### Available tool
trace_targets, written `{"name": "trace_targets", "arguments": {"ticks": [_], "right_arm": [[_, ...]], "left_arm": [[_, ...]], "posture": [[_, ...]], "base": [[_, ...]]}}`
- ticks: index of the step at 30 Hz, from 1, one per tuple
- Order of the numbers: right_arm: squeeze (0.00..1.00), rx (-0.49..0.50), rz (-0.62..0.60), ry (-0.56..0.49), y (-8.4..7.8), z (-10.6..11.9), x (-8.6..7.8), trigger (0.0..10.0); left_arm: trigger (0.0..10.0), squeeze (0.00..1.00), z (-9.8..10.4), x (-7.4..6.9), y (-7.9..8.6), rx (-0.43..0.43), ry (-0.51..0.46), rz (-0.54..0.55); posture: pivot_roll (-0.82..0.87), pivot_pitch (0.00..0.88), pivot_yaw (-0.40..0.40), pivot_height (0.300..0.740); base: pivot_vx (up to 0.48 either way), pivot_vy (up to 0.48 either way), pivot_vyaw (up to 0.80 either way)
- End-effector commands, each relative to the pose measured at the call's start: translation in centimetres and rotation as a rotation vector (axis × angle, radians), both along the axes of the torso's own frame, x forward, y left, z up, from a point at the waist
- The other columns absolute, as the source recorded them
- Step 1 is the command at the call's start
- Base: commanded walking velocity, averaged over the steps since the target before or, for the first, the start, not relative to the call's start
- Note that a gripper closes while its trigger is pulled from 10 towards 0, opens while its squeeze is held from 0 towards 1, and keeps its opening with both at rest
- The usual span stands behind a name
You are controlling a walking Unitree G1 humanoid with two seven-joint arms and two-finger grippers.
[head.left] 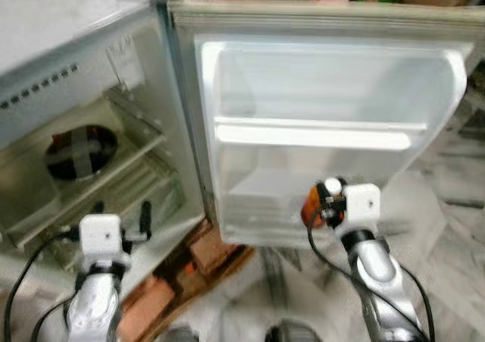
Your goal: Restocking fridge
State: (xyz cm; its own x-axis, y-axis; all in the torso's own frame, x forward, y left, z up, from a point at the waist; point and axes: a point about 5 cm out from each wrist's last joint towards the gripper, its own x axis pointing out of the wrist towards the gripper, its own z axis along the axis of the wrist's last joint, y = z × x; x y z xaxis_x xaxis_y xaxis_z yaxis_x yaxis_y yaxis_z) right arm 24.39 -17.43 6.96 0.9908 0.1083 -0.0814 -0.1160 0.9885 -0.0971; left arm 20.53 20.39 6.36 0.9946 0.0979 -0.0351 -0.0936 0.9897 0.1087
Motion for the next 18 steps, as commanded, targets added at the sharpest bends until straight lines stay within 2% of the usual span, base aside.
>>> {"name": "trace_targets", "arguments": {"ticks": [1, 9, 18], "right_arm": [[0.00, -0.008, -0.011, -0.033, -0.40, 0.81, 0.10, 10.0], [0.00, 0.000, 0.026, 0.012, 0.02, 0.47, -0.23, 10.0], [0.00, 0.026, 0.064, 0.002, 0.45, 0.83, -0.32, 10.0]], "left_arm": [[10.0, 0.00, -0.03, -0.22, -0.43, -0.008, 0.006, -0.012], [10.0, 0.00, 0.03, 0.41, -0.80, -0.009, 0.010, -0.011], [10.0, 0.00, 0.09, 0.15, -0.80, -0.010, 0.019, -0.012]], "posture": [[0.07, 0.068, 0.000, 0.740], [0.07, 0.067, -0.007, 0.740], [0.07, 0.087, 0.004, 0.740]], "base": [[0.000, 0.000, 0.00], [0.000, 0.000, 0.00], [0.000, 0.000, 0.00]]}}
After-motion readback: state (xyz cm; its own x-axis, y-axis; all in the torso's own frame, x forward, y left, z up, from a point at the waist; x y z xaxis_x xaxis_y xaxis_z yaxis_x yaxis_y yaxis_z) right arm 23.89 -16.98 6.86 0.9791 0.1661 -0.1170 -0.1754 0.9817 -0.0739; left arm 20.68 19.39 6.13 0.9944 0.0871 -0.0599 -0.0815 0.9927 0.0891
